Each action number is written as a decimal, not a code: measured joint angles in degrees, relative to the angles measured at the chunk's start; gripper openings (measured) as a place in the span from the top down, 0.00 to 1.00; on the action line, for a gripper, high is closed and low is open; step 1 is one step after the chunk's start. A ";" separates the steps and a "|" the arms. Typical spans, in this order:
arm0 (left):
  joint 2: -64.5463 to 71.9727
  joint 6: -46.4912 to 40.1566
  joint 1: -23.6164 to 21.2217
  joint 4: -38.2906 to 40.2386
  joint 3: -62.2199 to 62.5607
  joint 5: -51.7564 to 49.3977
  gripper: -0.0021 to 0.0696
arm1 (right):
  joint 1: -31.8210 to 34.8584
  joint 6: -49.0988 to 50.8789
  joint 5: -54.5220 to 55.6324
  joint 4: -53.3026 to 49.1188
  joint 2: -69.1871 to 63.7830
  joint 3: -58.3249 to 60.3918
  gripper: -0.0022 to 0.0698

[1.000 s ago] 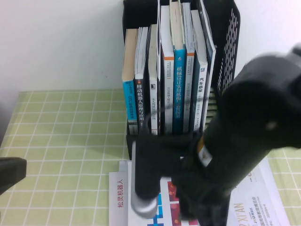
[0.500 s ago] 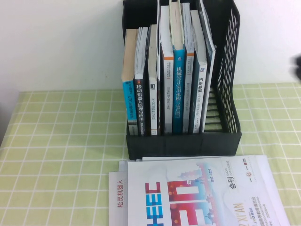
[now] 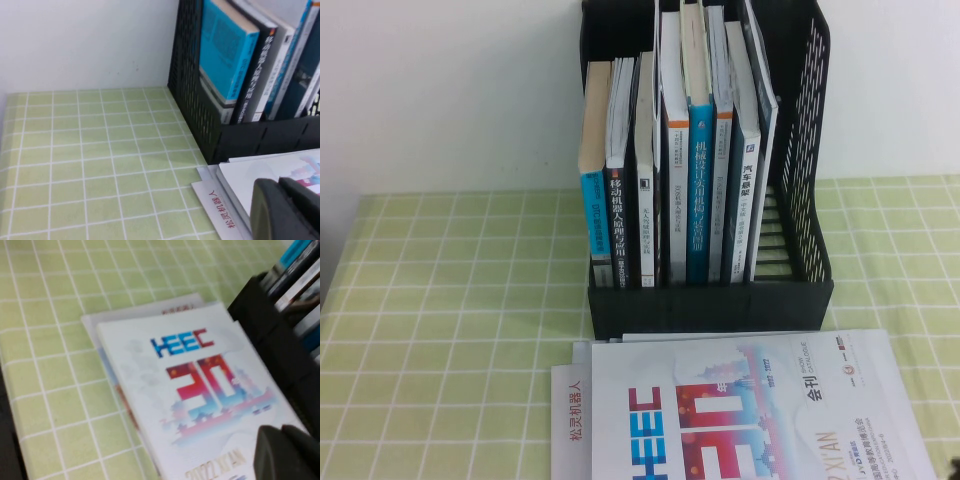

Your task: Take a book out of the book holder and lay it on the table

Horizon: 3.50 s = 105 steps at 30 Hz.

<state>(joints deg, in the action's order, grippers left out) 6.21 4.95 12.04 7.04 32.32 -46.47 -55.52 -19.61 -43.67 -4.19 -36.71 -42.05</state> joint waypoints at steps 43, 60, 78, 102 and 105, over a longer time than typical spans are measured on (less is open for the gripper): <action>0.00 -1.40 0.00 -3.35 -18.24 15.62 0.97 | 0.00 5.90 6.20 -2.01 0.12 15.41 0.97; -2.47 8.12 -10.37 -8.69 -33.66 32.42 0.97 | 0.00 5.90 6.10 -2.11 0.12 15.41 0.97; -3.18 9.46 -10.37 -8.04 -33.71 27.94 0.97 | 0.00 5.90 6.10 -2.11 0.12 15.51 0.97; -3.18 9.59 -10.37 -7.46 -33.71 27.94 0.97 | 40.82 5.90 6.38 -1.49 22.36 16.02 0.97; -3.18 9.63 -10.37 -7.46 -33.71 27.94 0.97 | 45.61 5.95 11.14 -0.56 26.76 19.34 0.97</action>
<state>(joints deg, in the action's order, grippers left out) 3.03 14.58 1.67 -0.42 -1.38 -18.54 -9.91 -13.66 -32.53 -4.75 -9.96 -22.71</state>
